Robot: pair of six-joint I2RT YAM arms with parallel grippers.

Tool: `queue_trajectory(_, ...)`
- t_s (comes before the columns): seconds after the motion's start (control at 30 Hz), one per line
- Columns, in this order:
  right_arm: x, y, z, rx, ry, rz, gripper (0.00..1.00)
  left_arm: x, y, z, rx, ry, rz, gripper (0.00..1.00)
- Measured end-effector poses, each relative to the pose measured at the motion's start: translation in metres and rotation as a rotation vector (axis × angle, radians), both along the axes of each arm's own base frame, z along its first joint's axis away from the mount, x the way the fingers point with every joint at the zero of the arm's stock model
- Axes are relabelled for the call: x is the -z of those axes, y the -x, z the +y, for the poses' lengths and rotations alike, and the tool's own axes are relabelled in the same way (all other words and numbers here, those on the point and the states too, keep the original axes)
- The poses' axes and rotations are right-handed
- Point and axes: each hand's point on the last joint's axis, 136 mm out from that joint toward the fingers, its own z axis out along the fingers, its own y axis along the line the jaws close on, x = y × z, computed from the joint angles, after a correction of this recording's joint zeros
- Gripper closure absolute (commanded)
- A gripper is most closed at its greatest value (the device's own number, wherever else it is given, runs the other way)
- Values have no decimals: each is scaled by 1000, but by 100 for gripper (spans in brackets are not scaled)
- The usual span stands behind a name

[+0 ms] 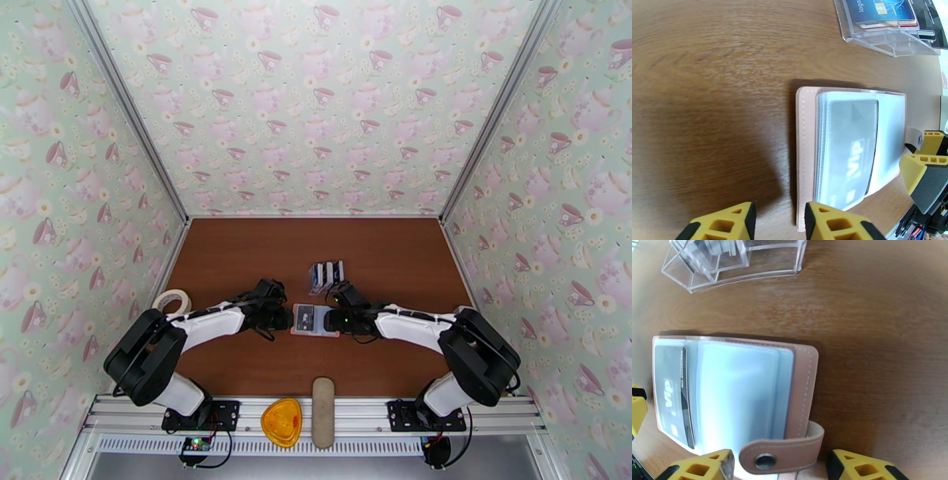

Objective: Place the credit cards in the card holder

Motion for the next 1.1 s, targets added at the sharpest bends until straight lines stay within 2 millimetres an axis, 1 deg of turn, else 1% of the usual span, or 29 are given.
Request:
queue_trajectory(0.13,1,-5,2,5,1,-14,51,3,0,0,-1,-2,7,63)
queue_trajectory(0.23,1,-8,3,5,3,-24,60,4,-1,0,-1,0,5,66)
queue_trajectory(0.3,2,-8,3,4,2,-27,67,4,-1,0,-2,0,5,70)
queue_trajectory(0.47,2,-5,1,0,-8,-36,76,6,-3,0,-7,-1,7,78)
queue_trajectory(0.53,-1,-3,1,-2,-18,-39,79,6,-3,0,-6,0,5,81)
queue_trajectory(0.7,-17,-4,7,-12,-73,-71,83,7,-3,0,-6,0,5,87)
queue_trajectory(0.93,-40,-2,14,-32,-148,-104,85,8,-3,-2,0,0,4,87)
queue_trajectory(1.1,-55,0,19,-42,-199,-114,85,8,-4,-11,20,1,2,87)
